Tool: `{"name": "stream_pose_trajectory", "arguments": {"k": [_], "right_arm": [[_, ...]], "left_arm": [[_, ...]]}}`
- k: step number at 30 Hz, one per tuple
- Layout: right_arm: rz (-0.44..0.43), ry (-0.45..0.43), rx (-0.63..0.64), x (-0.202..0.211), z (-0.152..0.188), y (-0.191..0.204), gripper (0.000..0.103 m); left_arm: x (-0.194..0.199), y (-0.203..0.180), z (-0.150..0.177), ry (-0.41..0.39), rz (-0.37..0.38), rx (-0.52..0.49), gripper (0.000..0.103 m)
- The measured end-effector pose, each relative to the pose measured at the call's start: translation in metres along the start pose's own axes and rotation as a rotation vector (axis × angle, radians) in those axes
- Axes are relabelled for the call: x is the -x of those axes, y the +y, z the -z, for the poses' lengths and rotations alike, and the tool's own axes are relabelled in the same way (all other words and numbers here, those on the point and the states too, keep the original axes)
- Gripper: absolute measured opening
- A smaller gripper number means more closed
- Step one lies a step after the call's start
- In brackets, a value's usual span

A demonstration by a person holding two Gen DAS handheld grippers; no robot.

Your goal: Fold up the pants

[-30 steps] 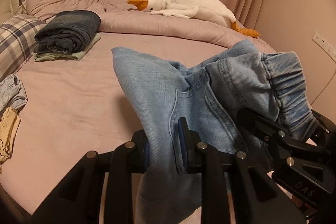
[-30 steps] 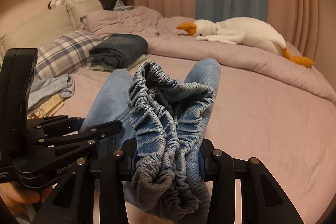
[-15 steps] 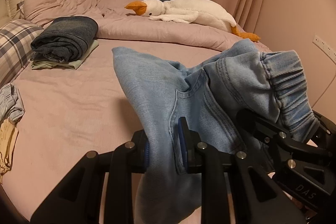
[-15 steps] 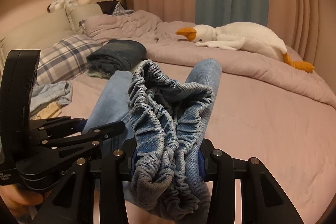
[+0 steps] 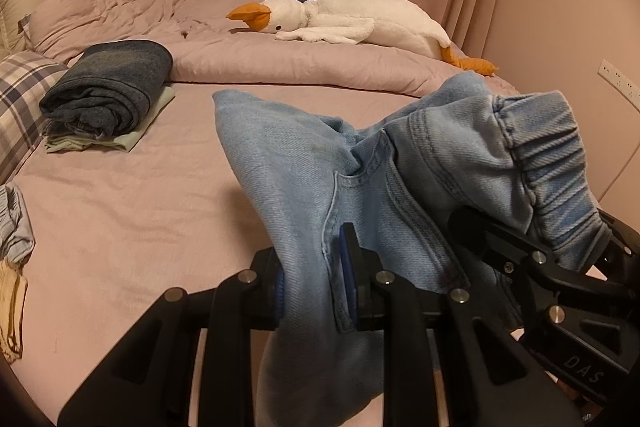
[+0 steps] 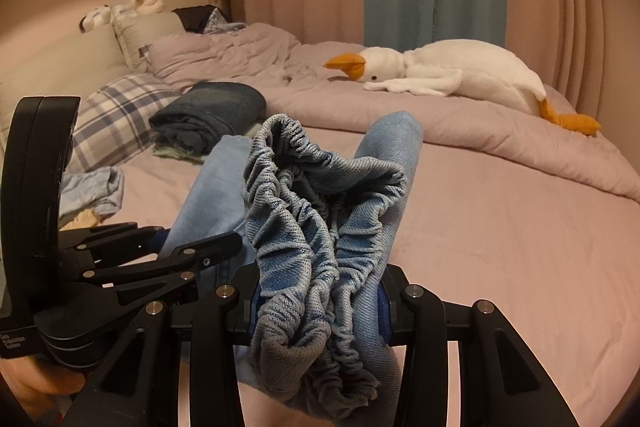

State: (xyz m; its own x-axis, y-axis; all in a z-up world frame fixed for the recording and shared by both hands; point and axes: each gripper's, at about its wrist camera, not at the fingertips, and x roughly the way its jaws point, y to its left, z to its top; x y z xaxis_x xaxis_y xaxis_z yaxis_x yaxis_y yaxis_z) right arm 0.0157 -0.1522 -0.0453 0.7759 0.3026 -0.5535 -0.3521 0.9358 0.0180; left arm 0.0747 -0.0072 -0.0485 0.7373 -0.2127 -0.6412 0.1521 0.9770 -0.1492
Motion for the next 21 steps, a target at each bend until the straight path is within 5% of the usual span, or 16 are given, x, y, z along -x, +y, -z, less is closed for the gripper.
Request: {"name": "stream_pose_trajectory", "arguments": {"k": [21], "right_arm": [[0.030, -0.013, -0.036, -0.034, -0.015, -0.021, 0.044]], "left_arm": [[-0.058, -0.007, -0.034, 0.016, -0.009, -0.063, 0.022]]}}
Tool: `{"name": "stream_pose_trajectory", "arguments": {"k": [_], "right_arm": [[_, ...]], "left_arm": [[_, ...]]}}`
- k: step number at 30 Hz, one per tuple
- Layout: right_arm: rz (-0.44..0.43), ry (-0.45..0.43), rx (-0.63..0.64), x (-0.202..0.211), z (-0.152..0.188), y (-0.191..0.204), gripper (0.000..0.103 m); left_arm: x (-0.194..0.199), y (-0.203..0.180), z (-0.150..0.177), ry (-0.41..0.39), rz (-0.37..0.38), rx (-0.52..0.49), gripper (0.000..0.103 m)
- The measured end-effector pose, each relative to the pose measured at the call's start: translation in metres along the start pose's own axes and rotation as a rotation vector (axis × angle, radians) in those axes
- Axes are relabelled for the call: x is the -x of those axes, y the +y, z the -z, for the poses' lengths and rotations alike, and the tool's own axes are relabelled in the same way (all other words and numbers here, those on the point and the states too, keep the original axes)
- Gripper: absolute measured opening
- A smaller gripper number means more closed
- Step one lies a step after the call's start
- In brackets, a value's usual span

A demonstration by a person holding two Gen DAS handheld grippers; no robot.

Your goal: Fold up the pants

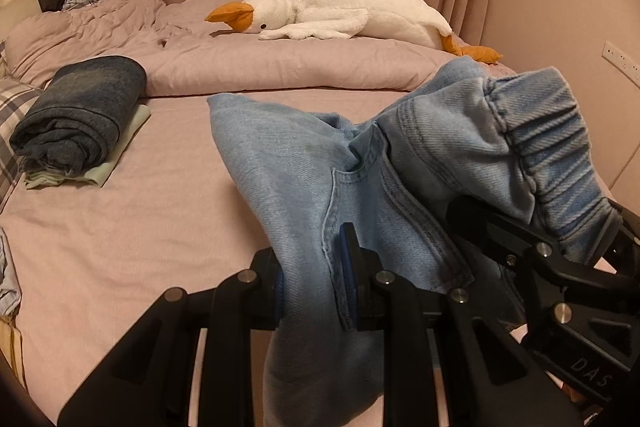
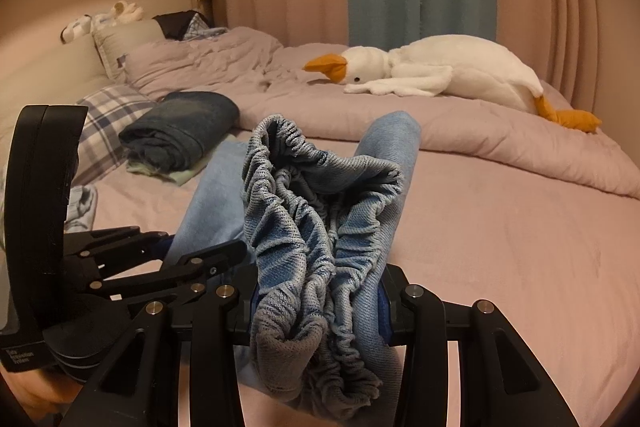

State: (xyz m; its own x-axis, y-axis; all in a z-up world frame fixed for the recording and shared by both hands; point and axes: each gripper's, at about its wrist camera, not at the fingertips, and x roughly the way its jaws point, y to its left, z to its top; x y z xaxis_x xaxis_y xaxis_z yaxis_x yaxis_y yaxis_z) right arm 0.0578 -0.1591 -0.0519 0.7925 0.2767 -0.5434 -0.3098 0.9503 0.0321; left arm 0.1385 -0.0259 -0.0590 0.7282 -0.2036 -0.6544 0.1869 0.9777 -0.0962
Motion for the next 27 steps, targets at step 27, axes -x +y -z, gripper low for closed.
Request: {"name": "stream_pose_trajectory", "arguments": {"k": [27], "right_arm": [[0.009, 0.055, -0.057, -0.058, -0.008, -0.022, 0.044]], "left_arm": [[-0.067, 0.007, -0.018, 0.070, -0.014, -0.019, 0.020]]}}
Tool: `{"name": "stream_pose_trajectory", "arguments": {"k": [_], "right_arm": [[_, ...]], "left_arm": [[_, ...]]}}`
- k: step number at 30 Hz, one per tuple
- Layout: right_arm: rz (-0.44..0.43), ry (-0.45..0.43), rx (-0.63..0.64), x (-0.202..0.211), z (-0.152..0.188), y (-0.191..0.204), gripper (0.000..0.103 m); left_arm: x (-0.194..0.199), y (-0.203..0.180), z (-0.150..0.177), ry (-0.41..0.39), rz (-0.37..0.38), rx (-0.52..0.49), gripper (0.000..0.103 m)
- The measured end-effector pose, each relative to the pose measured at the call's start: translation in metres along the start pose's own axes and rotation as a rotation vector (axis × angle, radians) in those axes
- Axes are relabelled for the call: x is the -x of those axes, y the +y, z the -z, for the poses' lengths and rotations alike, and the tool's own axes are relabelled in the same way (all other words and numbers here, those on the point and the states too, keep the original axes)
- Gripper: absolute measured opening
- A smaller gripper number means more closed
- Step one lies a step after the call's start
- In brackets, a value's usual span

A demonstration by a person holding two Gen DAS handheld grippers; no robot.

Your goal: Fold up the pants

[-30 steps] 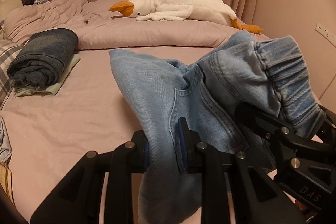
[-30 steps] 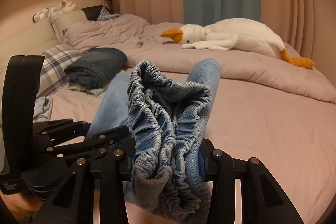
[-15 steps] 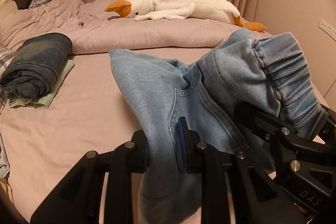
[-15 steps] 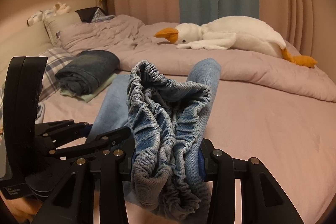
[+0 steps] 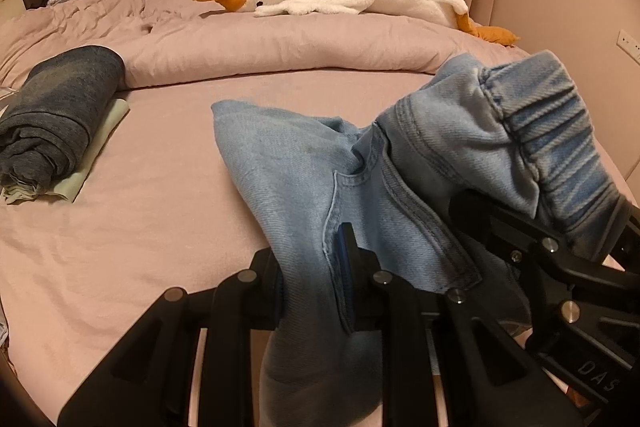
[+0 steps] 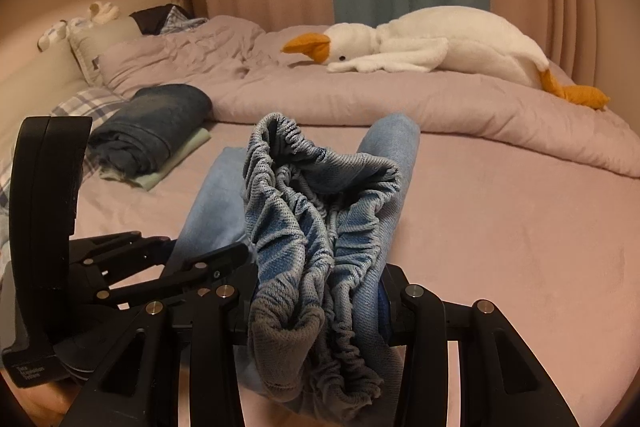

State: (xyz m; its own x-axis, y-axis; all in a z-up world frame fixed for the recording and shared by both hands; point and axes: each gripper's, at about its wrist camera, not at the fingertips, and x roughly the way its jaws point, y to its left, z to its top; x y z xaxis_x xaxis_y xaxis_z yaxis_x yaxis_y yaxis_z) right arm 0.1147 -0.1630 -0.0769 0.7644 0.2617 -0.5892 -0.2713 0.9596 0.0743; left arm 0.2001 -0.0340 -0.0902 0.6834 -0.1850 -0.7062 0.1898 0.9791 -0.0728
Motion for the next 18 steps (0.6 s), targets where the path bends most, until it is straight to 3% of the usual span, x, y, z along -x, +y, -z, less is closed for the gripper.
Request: {"name": "stream_pose_trajectory", "arguments": {"k": [18], "right_arm": [[-0.009, 0.032, -0.025, -0.015, -0.001, -0.011, 0.044]], "left_arm": [[-0.018, 0.006, 0.004, 0.031, -0.027, -0.006, 0.023]]}}
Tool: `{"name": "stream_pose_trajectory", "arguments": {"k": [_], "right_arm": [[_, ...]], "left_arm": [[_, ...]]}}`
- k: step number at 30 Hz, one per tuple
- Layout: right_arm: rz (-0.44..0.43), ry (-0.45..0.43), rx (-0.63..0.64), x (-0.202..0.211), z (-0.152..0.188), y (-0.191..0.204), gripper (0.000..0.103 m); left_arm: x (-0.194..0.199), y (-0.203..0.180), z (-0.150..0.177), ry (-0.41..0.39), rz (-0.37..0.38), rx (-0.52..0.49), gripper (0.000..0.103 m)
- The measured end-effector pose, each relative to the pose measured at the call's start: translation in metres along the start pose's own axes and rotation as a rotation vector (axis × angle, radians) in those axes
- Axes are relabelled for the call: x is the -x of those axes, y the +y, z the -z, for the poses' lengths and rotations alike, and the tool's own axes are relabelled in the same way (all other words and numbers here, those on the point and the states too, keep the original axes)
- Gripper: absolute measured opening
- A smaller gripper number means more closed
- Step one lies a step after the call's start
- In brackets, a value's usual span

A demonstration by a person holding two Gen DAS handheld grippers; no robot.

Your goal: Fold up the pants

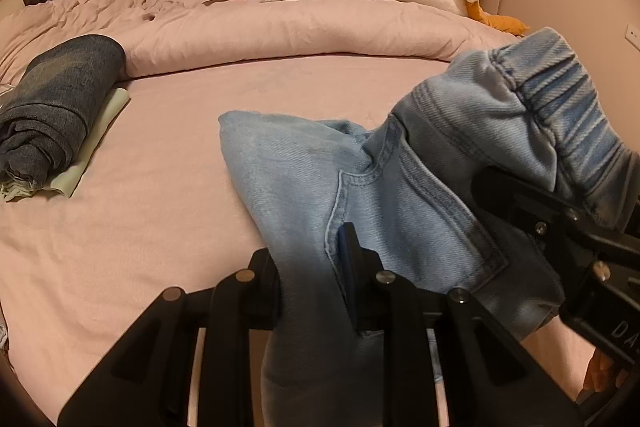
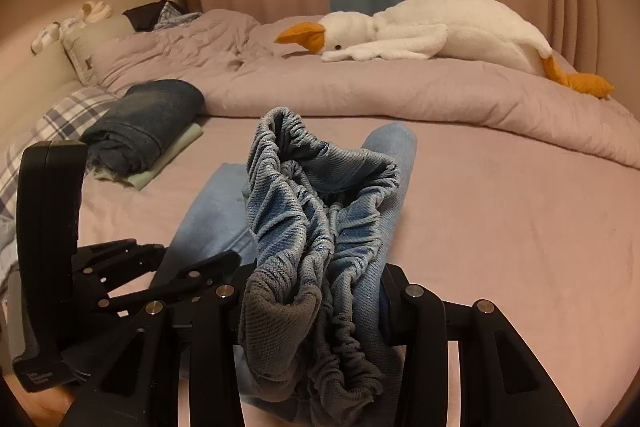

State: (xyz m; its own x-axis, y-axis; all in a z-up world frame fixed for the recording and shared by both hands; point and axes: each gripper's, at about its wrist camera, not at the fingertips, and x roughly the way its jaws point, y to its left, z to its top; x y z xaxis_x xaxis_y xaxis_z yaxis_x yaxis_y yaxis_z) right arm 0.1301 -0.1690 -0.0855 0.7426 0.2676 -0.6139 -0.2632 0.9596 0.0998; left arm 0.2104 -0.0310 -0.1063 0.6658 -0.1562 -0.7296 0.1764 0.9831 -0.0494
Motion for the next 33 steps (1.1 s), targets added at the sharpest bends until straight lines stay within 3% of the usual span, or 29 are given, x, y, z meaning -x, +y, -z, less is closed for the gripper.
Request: {"name": "stream_pose_trajectory", "arguments": {"k": [21, 33], "right_arm": [[-0.023, 0.073, -0.142, -0.019, 0.008, -0.039, 0.046], [-0.052, 0.139, -0.263, -0.034, 0.020, -0.066, 0.057]], "left_arm": [[-0.012, 0.007, 0.007, 0.023, -0.017, 0.001, 0.034], [-0.016, 0.014, 0.008, 0.030, -0.010, 0.020, 0.039]]}}
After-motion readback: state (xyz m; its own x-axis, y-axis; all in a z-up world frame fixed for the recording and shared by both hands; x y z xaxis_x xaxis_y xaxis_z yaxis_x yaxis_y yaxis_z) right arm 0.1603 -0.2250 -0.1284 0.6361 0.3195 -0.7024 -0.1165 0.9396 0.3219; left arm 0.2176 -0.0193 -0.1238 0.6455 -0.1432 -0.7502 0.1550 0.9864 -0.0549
